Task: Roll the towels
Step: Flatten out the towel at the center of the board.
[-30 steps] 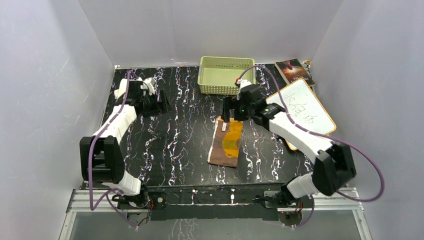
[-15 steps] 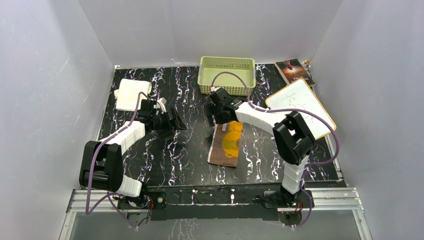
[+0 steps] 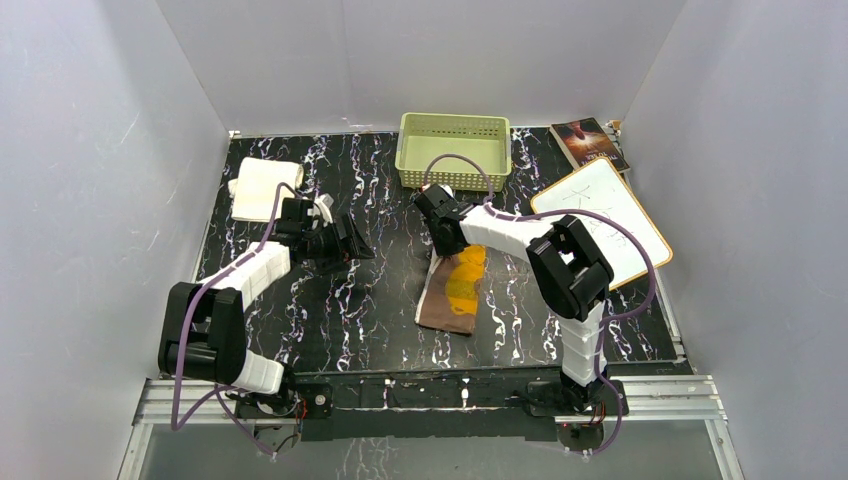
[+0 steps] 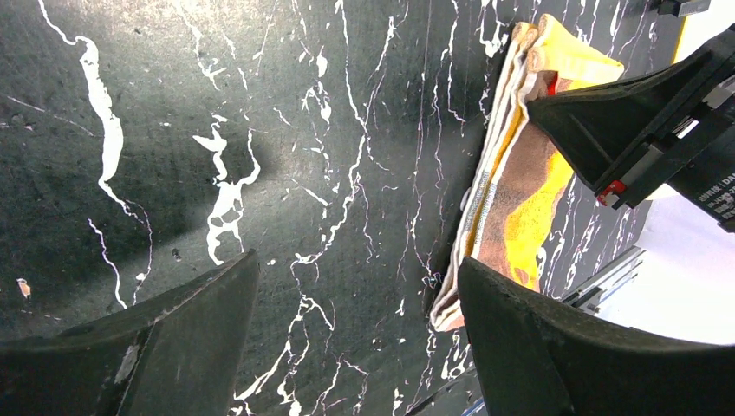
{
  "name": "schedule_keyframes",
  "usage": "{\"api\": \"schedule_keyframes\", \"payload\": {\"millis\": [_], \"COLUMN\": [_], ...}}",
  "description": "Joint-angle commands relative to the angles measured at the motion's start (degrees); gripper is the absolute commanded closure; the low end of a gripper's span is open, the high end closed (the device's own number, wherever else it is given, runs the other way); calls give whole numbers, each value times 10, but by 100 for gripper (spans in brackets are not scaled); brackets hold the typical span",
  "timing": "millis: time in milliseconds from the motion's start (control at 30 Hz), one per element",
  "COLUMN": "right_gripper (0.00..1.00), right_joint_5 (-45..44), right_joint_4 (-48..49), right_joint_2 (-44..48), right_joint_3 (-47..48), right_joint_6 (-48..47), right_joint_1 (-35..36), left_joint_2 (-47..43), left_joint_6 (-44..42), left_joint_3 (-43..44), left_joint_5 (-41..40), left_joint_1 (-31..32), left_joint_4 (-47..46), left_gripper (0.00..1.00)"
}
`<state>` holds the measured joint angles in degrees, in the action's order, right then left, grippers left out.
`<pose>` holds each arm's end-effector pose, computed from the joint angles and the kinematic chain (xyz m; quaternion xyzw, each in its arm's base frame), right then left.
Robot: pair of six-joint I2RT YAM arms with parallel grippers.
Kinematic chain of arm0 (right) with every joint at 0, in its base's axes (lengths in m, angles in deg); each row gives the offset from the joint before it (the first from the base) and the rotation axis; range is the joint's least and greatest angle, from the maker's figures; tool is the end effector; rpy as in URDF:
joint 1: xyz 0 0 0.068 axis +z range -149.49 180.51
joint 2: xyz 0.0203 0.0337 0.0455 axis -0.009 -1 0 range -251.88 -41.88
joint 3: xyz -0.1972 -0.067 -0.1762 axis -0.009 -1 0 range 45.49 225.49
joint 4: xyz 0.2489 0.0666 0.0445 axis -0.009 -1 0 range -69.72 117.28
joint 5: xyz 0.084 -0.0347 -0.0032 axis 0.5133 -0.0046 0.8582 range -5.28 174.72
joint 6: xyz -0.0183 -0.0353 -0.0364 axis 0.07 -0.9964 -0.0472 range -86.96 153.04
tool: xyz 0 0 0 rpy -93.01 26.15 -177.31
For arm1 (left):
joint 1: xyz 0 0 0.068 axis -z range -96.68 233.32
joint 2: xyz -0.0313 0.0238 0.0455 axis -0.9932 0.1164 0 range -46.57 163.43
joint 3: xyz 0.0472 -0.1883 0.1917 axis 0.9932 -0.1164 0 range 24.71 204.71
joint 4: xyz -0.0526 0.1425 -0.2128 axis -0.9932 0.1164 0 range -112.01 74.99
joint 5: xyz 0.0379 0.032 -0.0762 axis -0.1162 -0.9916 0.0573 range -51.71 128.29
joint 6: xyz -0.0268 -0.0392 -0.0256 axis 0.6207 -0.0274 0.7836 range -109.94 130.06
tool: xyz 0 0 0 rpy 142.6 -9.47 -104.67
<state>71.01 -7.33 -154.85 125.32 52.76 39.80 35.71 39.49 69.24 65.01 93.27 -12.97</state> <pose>0.3167 0.2481 0.1724 -0.1428 0.9639 -0.0076 0.2245 0.2802 -0.0655 0.1954 -0.0691 0.9059 -0.3230 0.2649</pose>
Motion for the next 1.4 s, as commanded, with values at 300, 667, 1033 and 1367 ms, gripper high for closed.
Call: {"api": "schedule_keyframes", "payload": {"millis": [300, 667, 1033, 1367], "right_gripper": [100, 100, 23, 25], "right_joint_5": [51, 100, 69, 51], "right_joint_4": [-4, 94, 190, 179], "right_joint_2": [69, 101, 469, 400], "right_joint_3": [209, 364, -247, -236], "right_joint_6": [1, -22, 70, 39], "right_joint_1": [63, 116, -64, -65], "left_joint_2": [-36, -95, -88, -88], "left_joint_6": [-52, -13, -54, -83], "left_joint_3": [90, 199, 131, 50], "left_joint_5": [-44, 36, 38, -44], "left_joint_1": [-37, -260, -241, -176], "left_joint_4": [76, 88, 96, 130], "left_gripper": [15, 14, 16, 18]}}
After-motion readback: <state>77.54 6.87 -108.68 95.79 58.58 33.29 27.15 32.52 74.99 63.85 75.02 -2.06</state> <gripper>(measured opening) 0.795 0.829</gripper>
